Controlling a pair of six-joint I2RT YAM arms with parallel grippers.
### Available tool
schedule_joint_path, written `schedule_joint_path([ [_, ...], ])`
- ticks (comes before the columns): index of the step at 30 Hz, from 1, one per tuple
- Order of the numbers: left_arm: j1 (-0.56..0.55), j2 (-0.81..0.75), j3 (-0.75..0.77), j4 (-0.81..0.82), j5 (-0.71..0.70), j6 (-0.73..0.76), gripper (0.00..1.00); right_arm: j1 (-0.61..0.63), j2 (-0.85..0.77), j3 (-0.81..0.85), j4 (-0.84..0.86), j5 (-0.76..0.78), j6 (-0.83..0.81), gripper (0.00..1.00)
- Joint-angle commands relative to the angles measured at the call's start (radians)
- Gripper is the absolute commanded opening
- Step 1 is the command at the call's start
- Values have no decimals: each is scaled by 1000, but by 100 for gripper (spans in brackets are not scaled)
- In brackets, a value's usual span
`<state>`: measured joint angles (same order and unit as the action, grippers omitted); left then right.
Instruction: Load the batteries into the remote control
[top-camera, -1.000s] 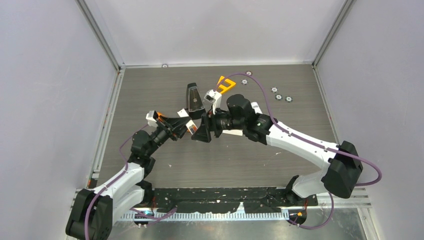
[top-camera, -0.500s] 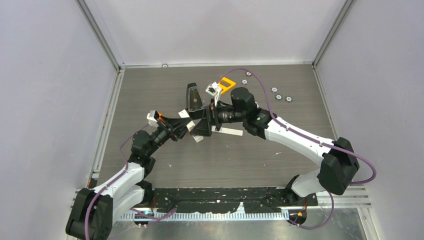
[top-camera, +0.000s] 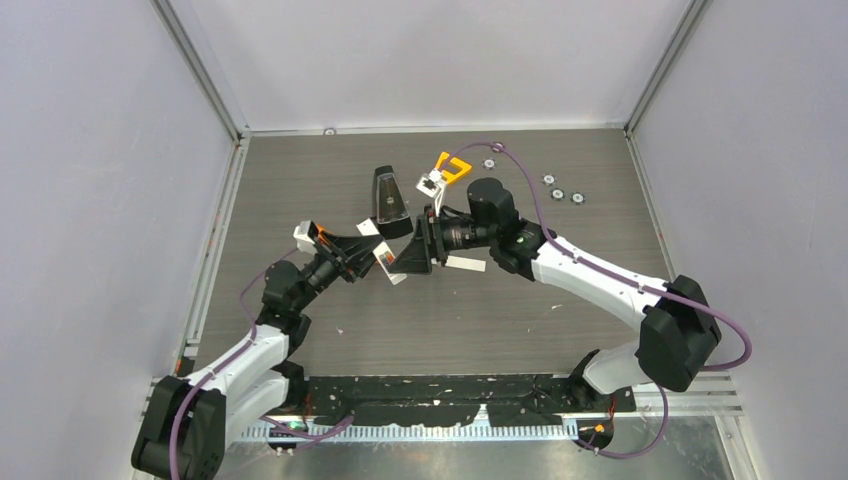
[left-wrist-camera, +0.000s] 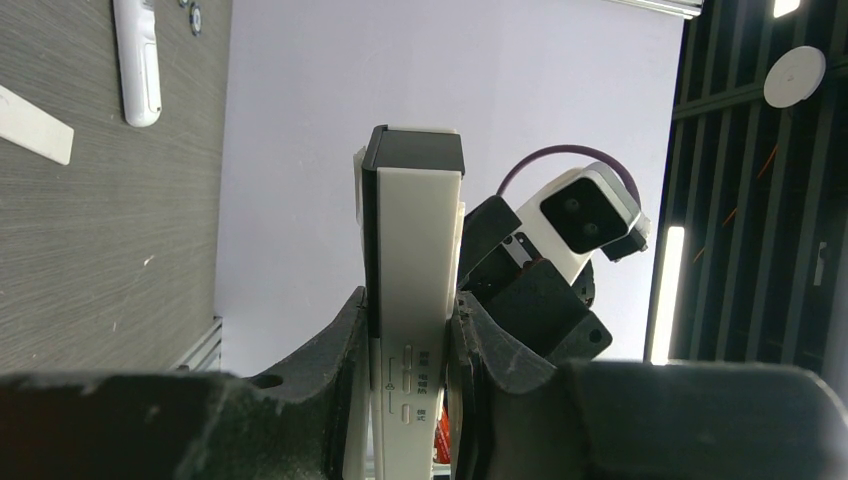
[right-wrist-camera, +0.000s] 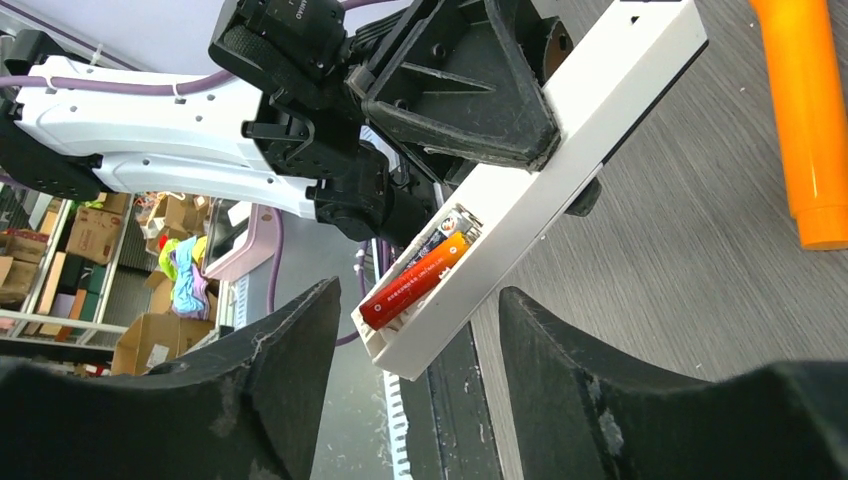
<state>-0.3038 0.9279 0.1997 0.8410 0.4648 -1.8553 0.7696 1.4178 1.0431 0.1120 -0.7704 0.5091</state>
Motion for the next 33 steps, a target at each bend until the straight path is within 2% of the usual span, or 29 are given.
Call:
schedule_joint_path([
  [1,-3,4,29,82,16,-5,0,-4,-27,7,56,-28,9,62],
  [7,-3,8,34,90,27,-5,0,-4,-8,17,54,-27,14,55],
  [33,-3,24,53,96,59,-1,0,-5,68,80,-10,27,16,51],
])
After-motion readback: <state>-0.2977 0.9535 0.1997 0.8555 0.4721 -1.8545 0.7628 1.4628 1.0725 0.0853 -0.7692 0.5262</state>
